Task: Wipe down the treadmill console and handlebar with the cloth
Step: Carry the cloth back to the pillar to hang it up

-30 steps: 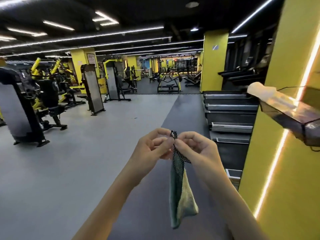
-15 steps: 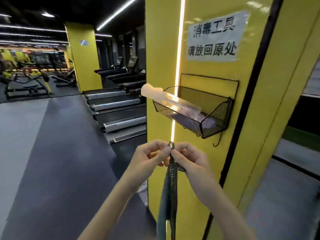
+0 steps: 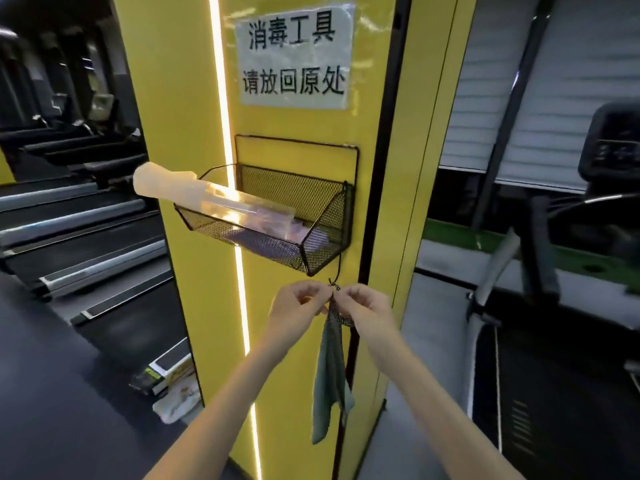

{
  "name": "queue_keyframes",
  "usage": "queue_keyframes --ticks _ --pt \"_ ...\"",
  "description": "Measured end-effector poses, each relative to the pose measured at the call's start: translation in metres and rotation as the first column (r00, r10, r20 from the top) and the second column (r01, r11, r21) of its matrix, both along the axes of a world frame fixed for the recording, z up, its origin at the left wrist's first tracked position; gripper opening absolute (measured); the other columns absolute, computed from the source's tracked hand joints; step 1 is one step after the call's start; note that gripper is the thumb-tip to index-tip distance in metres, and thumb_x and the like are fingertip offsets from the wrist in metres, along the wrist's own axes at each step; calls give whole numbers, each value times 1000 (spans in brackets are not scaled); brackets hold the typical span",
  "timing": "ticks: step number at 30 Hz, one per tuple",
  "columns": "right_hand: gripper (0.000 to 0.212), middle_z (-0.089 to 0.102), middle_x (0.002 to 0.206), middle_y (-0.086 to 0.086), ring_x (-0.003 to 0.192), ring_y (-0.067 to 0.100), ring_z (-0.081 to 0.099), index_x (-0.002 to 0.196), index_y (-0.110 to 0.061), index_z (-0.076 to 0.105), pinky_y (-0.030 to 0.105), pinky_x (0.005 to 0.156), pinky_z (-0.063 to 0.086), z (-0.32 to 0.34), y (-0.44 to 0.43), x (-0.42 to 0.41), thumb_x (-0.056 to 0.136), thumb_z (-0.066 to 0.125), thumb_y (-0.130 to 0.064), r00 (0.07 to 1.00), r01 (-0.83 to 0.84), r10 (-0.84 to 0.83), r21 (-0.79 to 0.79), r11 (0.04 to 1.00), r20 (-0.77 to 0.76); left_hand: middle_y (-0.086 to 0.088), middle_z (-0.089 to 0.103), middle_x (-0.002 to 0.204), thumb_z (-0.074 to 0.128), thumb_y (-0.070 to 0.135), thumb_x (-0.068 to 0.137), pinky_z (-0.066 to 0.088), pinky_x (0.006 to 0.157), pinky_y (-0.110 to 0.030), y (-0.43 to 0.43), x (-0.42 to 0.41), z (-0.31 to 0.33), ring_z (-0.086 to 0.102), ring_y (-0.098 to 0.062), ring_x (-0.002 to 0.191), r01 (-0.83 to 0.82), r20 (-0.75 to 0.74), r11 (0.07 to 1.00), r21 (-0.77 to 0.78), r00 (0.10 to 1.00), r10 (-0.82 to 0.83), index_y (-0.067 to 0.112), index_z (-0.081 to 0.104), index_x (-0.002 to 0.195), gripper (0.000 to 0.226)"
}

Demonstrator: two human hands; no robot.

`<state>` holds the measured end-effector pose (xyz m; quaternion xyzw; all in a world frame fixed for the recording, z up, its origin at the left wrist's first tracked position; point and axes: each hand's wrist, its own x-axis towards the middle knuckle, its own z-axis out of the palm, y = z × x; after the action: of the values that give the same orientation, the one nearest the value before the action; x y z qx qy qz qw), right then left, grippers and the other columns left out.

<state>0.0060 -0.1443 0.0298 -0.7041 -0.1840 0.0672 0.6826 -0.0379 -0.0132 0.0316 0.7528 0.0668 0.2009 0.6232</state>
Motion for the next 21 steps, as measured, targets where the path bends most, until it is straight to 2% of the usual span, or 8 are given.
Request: queue_keyframes --ticks 4,6,9,15,18,21 --pt "16 56 71 4 68 14 50 79 -10 64 17 58 41 -4 7 23 93 61 -14 998 48 -48 -11 999 -30 3 73 81 65 19 93 57 85 -35 0 25 -15 67 -14 78 -74 -8 997 -32 997 74 22 74 85 12" --pt "15 53 72 5 66 13 47 80 -10 63 16 55 39 -5 12 28 94 59 -14 998 63 -64 -31 998 -15 2 73 83 65 21 94 56 88 -38 1 33 -20 68 -15 81 -98 -3 994 -40 995 98 19 74 91 10" --pt "13 56 72 4 66 13 49 83 -10 64 20 59 40 -7 20 35 94 59 -14 995 97 -98 -37 995 -34 -3 73 88 64 27 94 56 90 -41 7 42 -23 68 -18 84 -104 -24 993 -53 994 103 15 73 98 15" --pt "16 61 71 3 71 17 55 78 -14 65 32 71 48 -11 26 43 92 60 -10 988 139 -141 -30 990 -68 -2 73 88 64 28 94 55 88 -41 14 53 -29 68 -18 83 -102 -68 994 -46 993 98 15 73 95 16" --pt "19 66 69 4 69 19 60 73 -15 67 39 74 53 -17 29 44 90 61 -12 977 214 -214 -90 973 9 1 72 91 64 25 93 54 81 -34 11 57 -31 66 -15 84 -113 -75 993 -28 991 111 15 73 95 14" --pt "20 69 70 7 71 27 64 70 -11 70 39 68 53 -25 30 43 89 62 -15 950 308 -295 -161 938 101 2 73 91 66 25 91 55 83 -35 7 60 -35 66 -17 89 -118 -92 993 7 989 118 18 75 91 11"
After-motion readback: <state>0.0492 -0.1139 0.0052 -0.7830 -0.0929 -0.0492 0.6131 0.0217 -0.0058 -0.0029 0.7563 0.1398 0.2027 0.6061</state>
